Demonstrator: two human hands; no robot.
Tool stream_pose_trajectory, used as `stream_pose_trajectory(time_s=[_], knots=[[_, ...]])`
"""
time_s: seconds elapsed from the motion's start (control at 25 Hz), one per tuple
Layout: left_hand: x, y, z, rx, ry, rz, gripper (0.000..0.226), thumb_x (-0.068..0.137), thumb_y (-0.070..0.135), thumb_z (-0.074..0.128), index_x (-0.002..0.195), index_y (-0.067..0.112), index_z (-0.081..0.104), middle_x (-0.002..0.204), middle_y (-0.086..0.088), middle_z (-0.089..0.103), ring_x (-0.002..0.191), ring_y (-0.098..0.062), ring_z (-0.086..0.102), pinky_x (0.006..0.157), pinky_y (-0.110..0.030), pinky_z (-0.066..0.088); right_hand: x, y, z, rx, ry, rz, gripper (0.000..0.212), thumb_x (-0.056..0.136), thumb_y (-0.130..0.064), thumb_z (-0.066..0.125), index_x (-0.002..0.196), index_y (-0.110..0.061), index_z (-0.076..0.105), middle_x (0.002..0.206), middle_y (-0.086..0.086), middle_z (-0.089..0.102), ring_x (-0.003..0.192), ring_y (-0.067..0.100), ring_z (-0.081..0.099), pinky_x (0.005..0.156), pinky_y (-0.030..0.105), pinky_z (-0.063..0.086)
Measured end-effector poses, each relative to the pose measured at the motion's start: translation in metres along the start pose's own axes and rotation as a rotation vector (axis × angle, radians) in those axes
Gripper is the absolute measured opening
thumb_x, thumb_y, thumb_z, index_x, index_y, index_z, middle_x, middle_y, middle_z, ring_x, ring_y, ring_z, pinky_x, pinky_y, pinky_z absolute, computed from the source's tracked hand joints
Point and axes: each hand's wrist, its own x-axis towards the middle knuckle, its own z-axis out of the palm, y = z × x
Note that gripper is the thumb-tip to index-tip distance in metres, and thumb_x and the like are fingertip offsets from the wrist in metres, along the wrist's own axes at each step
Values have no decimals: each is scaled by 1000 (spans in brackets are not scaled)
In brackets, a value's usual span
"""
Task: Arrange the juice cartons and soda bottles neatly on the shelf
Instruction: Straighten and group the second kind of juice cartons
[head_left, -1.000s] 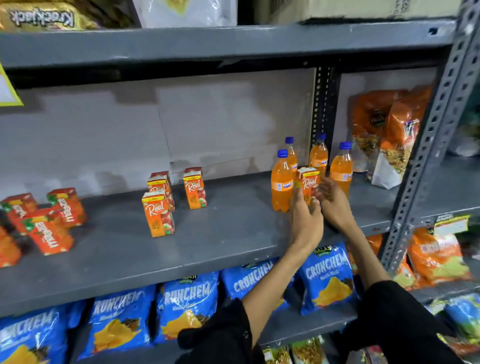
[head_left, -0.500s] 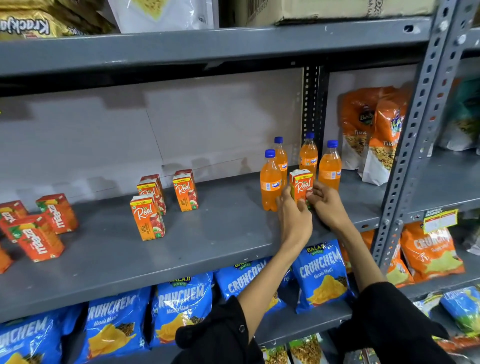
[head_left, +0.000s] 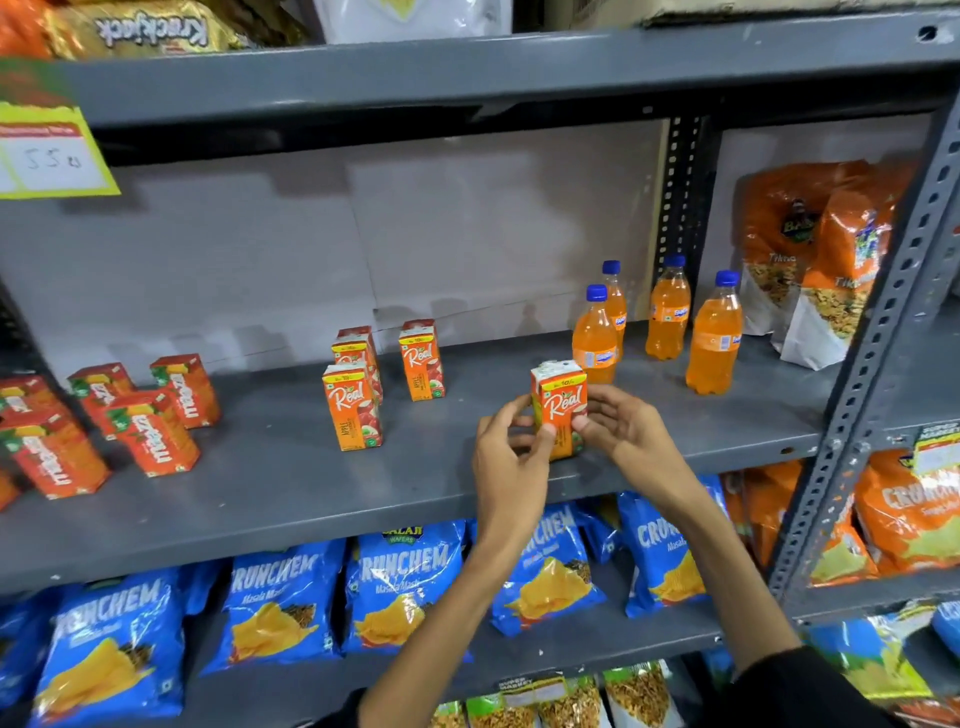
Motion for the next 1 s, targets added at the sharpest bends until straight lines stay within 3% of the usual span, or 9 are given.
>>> stream_pose_trajectory(time_s=[0.12,0.2,0.28,0.36,0.48,0.56,0.76,1.0], knots=[[9,-7,-43,24,99,11,34,97,14,66,125,32,65,121,-3,64,92,4,67,80,-11,56,16,-3,49,32,-76,1,39,91,-4,66,128,-10,57,112,2,71,103,9,69,85,21,57],[21,-11,-60,26,142,-7,36,99,11,64,133,22,65,126,-5,68,103,-6,69,94,-27,58,30,-2,76,43,-96,11,37,90,-2,66,126,-9,57,109,2,71,99,8,70,83,20,57],[34,-14,-71,37,158,-34,39,100,7,61,139,13,63,127,-4,72,112,-14,69,102,-33,56,44,-1,96,35,-102,26,36,90,-2,66,124,-9,57,107,2,70,95,6,69,78,17,57],[46,-17,-78,64,168,-56,40,100,4,59,139,11,62,127,-3,73,116,-16,69,103,-32,55,57,1,111,13,-96,37,34,90,-3,66,122,-9,57,106,2,68,96,9,68,77,16,56],[61,-19,-82,103,168,-83,40,101,4,58,141,11,61,126,-1,72,112,-13,67,95,-22,52,71,6,121,9,-69,65,32,91,-3,65,121,-8,57,106,5,68,104,22,68,87,28,57],[67,-20,-82,117,167,-99,41,102,5,58,142,12,60,129,-3,72,113,-12,66,97,-24,52,76,10,124,10,-59,79,32,91,-3,65,122,-8,57,112,10,69,107,24,68,93,35,57],[78,-24,-81,159,196,-103,38,102,6,58,140,9,61,131,-8,71,121,-21,67,97,-27,51,83,12,129,-28,-63,95,38,92,-8,65,128,-5,54,121,15,68,109,24,68,95,39,57],[72,-21,-80,159,202,-96,38,102,7,58,140,10,60,133,-8,70,124,-21,66,99,-26,50,81,12,128,-45,-74,113,44,91,-10,66,133,-5,50,126,16,66,117,28,65,100,43,54]])
